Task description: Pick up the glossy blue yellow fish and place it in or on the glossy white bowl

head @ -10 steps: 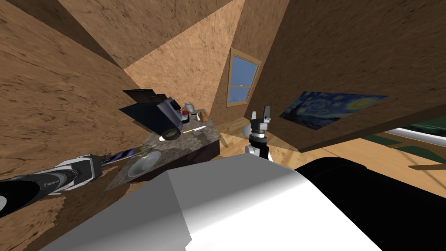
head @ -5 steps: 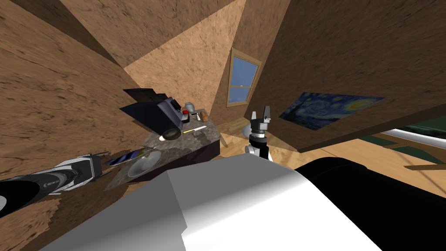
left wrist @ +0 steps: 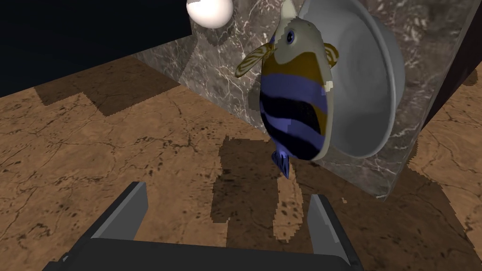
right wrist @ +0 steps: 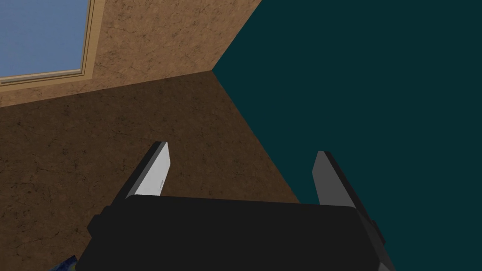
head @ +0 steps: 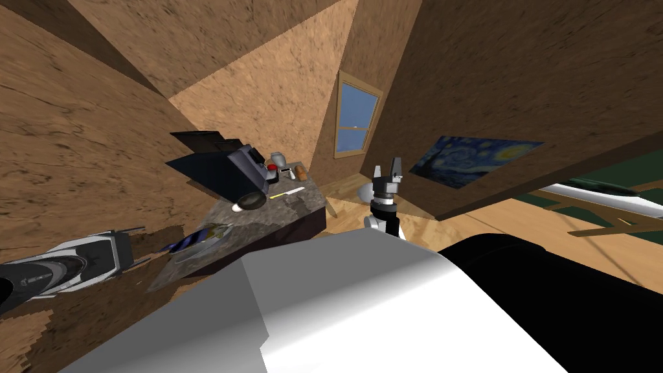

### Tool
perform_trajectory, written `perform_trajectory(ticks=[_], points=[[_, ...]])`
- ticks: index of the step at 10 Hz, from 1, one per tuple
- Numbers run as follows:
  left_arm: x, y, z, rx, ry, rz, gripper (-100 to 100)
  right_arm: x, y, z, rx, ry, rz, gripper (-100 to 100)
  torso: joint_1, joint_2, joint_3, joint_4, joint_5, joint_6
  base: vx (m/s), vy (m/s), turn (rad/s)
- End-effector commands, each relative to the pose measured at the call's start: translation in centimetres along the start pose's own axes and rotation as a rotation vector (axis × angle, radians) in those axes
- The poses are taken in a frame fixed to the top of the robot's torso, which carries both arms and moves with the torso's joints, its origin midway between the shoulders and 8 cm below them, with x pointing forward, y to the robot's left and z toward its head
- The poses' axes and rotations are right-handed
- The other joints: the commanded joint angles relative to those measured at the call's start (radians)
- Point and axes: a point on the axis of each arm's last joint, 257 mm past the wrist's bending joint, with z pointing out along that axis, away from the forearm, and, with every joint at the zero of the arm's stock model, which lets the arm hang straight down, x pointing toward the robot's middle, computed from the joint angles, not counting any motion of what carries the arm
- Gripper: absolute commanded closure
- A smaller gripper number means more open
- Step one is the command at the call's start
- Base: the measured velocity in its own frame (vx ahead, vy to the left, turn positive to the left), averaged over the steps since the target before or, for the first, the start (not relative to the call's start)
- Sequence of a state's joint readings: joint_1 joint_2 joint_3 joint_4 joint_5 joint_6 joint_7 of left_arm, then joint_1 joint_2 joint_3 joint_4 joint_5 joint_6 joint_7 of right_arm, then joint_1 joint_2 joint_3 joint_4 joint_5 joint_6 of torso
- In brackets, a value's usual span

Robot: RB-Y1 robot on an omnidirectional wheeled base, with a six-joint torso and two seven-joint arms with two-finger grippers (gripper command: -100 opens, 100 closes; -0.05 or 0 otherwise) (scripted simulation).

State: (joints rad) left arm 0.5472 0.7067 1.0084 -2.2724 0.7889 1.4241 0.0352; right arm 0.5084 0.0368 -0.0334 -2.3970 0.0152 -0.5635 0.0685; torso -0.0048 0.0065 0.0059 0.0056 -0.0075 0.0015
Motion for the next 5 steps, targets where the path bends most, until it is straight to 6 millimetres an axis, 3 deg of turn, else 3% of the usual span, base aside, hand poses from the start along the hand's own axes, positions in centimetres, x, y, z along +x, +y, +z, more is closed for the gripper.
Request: perform_trajectory(ticks=[1, 4, 5], points=[[-0.4, -0.3, -0.5, -0.009, -0.009, -0.012, -100, 0.0, 0.0, 0.0, 0.000, 0.000, 0.000, 0, 0.000, 0.000, 0.000, 0.000, 0.000, 0.000, -0.027, 0.023, -0.079], [-1.4, -0.9, -2.0, -0.024, -0.032, -0.035, -100, 0.0, 0.0, 0.0, 0.000, 0.000, 0.000, 0, 0.000, 0.000, 0.000, 0.000, 0.000, 0.000, -0.030, 0.022, -0.112], [-1.2, -0.9, -1.5, -0.018, -0.025, -0.027, -100, 0.0, 0.0, 0.0, 0.000, 0.000, 0.000, 0, 0.001, 0.000, 0.000, 0.000, 0.000, 0.000, -0.021, 0.019, -0.040]])
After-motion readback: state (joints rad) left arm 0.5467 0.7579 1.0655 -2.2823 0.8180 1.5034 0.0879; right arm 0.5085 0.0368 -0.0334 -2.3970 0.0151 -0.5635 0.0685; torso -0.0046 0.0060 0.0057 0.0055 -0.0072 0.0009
